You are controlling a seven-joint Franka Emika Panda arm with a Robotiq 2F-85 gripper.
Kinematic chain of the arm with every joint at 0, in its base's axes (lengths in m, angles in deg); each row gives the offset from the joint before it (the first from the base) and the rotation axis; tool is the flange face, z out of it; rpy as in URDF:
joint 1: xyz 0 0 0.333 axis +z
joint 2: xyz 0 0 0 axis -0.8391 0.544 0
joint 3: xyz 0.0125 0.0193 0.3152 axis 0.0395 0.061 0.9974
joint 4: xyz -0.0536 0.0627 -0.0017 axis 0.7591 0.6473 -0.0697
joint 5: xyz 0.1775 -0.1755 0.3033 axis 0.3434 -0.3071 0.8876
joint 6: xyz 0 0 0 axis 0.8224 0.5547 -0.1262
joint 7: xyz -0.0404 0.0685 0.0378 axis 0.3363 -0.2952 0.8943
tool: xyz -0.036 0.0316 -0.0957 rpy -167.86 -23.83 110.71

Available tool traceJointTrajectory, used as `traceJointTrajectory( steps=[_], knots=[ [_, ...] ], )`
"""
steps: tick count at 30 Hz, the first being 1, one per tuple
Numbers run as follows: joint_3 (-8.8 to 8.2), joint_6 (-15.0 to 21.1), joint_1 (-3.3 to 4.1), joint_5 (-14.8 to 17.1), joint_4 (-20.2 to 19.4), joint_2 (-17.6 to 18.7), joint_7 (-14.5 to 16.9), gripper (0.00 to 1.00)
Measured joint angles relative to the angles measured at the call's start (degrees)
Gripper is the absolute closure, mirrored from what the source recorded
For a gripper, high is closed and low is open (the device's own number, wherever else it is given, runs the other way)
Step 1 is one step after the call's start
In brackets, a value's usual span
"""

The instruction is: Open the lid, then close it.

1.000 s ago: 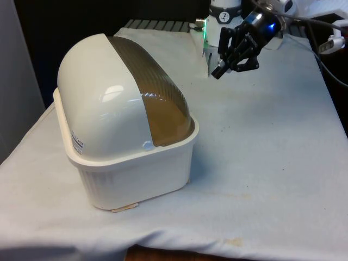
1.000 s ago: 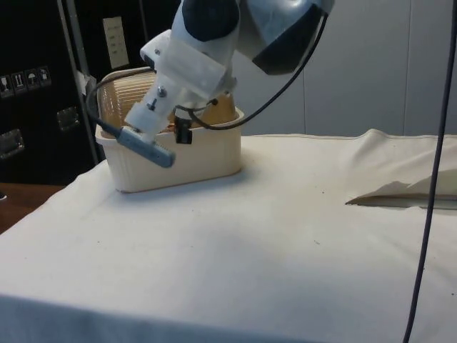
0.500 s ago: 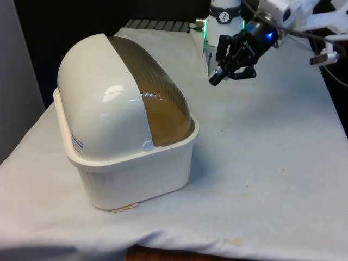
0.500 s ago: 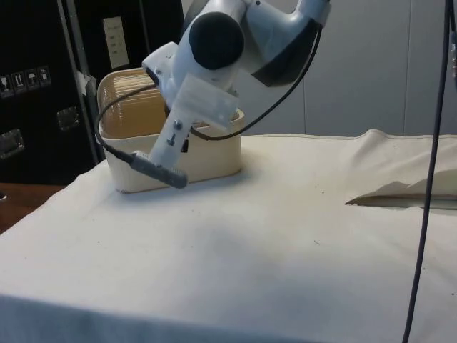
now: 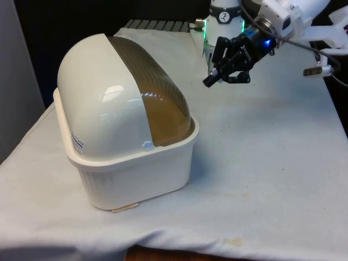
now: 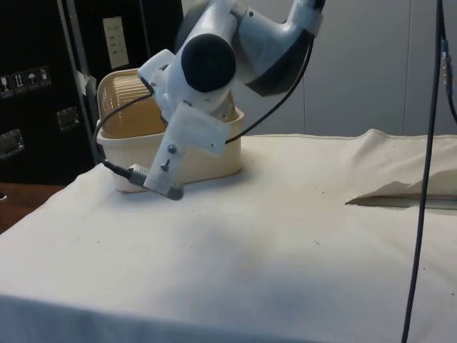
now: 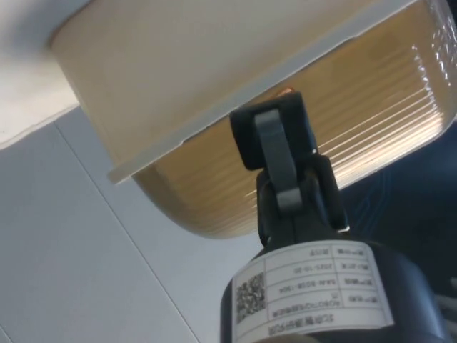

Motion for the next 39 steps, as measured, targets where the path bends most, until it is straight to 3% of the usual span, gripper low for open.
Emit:
traceJointTrajectory(
  steps=[6, 15, 39],
  knots=[
    [0.34, -2.7, 0.23, -0.4, 1.9, 2.4, 0.0, 1.00],
    [0.17, -3.2, 0.17, -0.5, 3.8, 4.8, -0.2, 1.00],
    [-3.72, -3.2, -0.34, -1.4, 8.0, 9.1, 0.3, 1.00]
  ],
)
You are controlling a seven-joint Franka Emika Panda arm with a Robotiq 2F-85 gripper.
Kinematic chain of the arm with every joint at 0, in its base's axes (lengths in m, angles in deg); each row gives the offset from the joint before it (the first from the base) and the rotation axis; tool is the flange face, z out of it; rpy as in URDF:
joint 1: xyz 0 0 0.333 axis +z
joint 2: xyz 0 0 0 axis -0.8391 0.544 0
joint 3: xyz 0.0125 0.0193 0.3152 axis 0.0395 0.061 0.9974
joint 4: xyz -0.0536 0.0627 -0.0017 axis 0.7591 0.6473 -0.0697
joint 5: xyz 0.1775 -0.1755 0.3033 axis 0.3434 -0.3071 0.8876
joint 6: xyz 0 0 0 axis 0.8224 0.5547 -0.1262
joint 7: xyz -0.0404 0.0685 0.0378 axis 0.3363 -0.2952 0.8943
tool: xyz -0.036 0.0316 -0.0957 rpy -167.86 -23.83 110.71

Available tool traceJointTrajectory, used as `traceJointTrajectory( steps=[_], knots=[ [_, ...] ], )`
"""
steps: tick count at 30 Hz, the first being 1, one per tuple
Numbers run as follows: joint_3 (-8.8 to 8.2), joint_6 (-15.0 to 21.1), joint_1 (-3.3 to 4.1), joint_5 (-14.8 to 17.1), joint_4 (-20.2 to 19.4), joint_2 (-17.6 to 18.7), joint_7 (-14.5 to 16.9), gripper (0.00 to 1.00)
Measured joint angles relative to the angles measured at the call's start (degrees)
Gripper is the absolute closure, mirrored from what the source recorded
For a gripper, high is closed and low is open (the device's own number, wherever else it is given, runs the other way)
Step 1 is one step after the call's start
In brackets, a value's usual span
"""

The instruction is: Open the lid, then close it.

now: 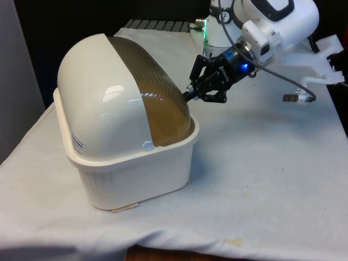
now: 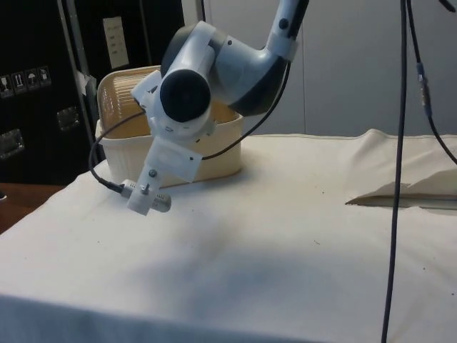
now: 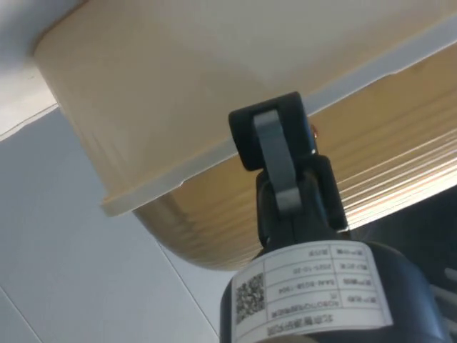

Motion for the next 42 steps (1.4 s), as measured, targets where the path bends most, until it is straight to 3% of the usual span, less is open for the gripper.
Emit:
traceJointTrajectory(
  steps=[20, 42],
  knots=[
    [-0.97, 0.0, -0.06, 0.0, 0.1, 0.0, 0.2, 1.00],
    [1.09, 0.2, 0.06, 1.5, 1.7, 4.6, -0.6, 1.00]
  ],
)
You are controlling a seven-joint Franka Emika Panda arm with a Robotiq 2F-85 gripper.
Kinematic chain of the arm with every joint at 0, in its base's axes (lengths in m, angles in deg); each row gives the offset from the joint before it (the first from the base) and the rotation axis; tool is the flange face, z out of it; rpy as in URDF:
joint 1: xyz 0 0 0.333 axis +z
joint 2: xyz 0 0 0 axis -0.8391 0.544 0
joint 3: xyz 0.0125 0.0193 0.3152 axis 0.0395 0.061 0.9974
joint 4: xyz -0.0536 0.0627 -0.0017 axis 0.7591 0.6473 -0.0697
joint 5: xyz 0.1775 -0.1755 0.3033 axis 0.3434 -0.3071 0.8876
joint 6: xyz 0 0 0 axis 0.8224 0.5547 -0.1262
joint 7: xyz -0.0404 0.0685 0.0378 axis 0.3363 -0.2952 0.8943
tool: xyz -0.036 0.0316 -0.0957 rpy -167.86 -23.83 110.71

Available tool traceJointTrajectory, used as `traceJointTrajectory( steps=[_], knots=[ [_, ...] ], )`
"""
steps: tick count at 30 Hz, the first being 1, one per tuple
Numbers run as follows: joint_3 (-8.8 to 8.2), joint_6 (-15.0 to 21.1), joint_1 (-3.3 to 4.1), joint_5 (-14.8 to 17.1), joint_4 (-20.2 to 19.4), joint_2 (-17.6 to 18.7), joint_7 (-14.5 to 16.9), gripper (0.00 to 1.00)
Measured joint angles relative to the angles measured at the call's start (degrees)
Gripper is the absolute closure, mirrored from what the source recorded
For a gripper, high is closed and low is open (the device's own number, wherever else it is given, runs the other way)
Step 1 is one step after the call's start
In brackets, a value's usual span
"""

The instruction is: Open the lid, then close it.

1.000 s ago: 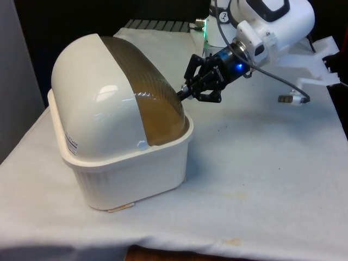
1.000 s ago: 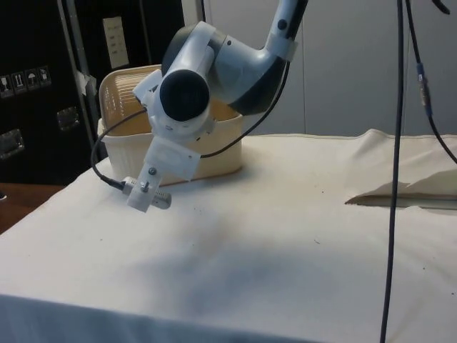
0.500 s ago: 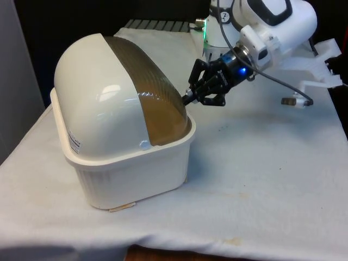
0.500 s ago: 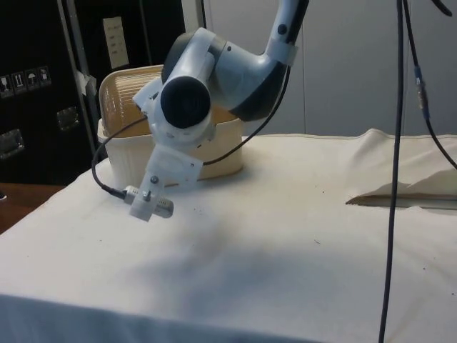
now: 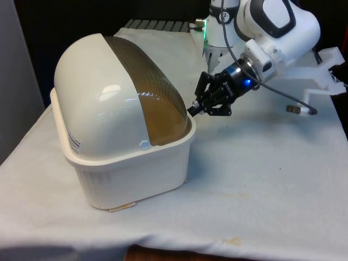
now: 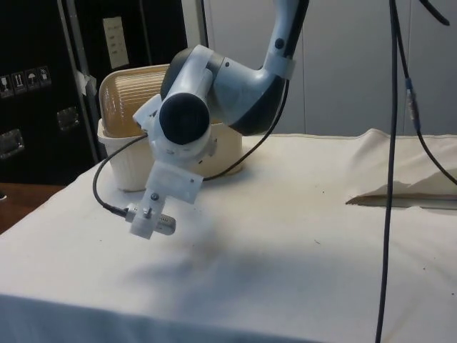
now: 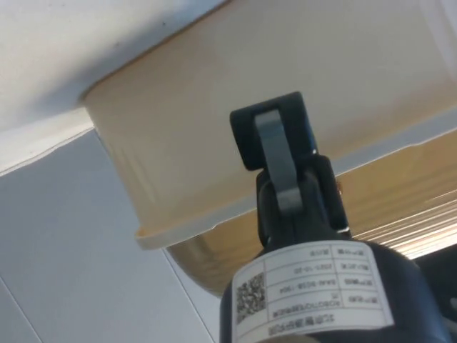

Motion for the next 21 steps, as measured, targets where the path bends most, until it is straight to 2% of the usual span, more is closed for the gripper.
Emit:
traceJointTrajectory(
  steps=[5, 13, 21],
  knots=[
    [0.06, 0.1, -0.06, 0.5, -0.1, -0.4, 0.4, 1.00],
    [0.06, 0.1, -0.23, 2.7, -1.2, -3.9, 3.5, 1.00],
    [0.06, 0.1, -0.23, 4.3, -1.3, -5.0, 5.0, 1.00]
  ],
)
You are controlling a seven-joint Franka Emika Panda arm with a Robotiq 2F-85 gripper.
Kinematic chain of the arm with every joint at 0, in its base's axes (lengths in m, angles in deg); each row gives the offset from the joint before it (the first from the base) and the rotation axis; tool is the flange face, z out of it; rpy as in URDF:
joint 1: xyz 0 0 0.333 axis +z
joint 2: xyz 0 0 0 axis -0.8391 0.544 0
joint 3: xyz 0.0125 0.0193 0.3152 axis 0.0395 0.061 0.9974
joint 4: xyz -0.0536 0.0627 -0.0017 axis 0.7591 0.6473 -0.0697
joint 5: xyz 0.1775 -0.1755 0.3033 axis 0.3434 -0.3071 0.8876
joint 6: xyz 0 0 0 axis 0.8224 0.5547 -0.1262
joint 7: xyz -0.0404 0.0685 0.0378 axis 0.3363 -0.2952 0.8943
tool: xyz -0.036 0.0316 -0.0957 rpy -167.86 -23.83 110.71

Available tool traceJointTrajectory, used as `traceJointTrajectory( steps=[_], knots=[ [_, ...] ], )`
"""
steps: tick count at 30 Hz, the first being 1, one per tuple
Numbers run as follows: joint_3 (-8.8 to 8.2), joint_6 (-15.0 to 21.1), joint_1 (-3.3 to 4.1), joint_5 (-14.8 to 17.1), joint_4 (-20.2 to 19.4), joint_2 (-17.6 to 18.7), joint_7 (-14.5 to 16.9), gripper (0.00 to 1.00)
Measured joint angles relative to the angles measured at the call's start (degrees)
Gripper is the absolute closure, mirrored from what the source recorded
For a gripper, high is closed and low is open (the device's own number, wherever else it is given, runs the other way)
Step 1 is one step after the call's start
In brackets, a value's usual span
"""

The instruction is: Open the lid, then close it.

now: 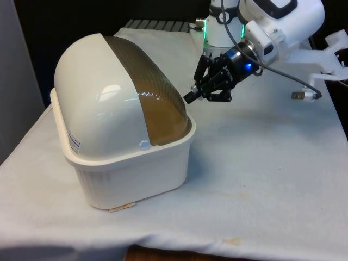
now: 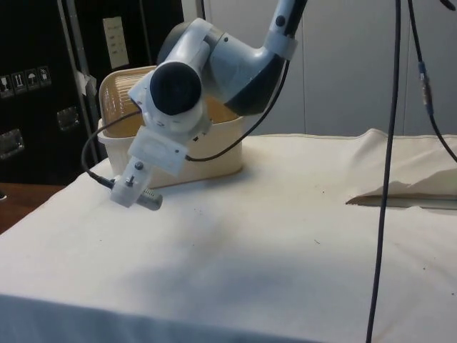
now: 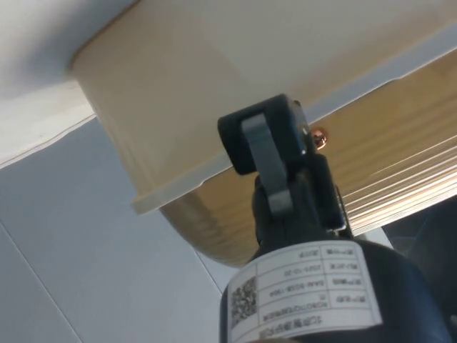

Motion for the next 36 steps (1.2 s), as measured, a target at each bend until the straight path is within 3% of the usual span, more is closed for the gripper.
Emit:
traceJointTrajectory(
  steps=[36],
  knots=[
    [-1.95, 0.8, -1.32, 0.3, 0.7, -1.4, 2.7, 1.00]
  ],
)
